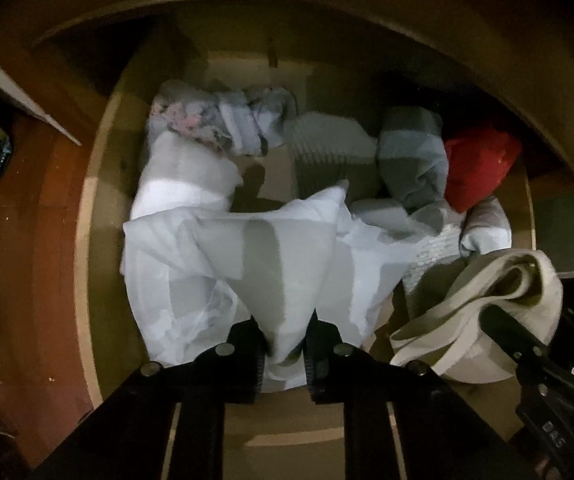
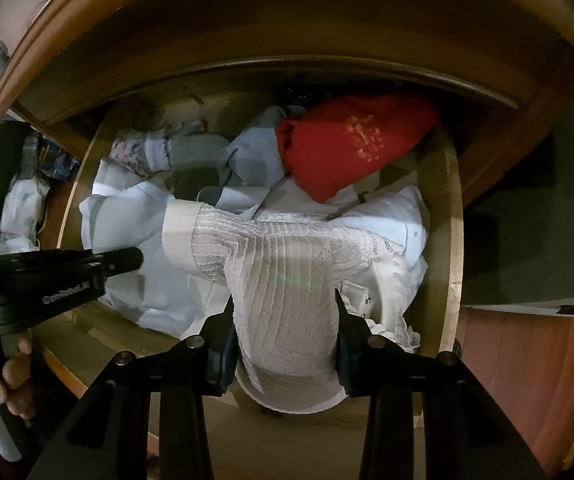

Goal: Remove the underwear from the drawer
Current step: 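Close the left gripper on white underwear while the right gripper holds lace underwear, then lift the white underwear with the left gripper and release it into the white box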

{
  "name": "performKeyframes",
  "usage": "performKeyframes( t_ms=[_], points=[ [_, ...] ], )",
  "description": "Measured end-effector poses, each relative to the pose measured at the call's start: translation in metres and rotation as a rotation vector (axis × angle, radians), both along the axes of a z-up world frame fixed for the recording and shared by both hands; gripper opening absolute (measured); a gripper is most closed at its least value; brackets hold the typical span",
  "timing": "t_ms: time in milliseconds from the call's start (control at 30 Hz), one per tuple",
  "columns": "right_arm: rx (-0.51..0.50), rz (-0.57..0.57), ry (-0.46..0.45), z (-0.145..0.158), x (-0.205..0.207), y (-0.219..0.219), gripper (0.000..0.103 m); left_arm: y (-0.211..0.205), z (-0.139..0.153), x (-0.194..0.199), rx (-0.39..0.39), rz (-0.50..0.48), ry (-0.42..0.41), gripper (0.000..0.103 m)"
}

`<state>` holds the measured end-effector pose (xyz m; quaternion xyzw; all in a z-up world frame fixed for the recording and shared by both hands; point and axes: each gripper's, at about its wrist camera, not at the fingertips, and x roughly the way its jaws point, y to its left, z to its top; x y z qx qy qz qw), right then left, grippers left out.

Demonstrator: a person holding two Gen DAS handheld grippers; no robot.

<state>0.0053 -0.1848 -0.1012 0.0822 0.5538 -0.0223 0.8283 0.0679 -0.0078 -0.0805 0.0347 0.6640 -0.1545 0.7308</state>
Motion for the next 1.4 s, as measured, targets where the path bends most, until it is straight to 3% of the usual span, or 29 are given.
performKeyframes(
  t_ms=[333,733,1100,1400],
  points=[
    [-0.017,0.012,0.0,-0.001,0.001,0.004,0.036,0.013,0.042,-0.031,-0.017,-0.029,-0.122,0.015],
    [-0.029,0.024,0.0,-0.001,0.002,0.008,0.035,0.028,0.094,-0.039,-0.044,-0.024,-0.2,0.015],
    [-0.024,0.021,0.002,-0.001,0.002,0.007,0.035,0.048,0.181,-0.049,-0.13,-0.028,-0.309,0.015],
    [-0.02,0.019,0.008,0.0,0.003,0.006,0.035,0.06,0.282,-0.035,-0.178,-0.019,-0.46,0.015]
  ],
)
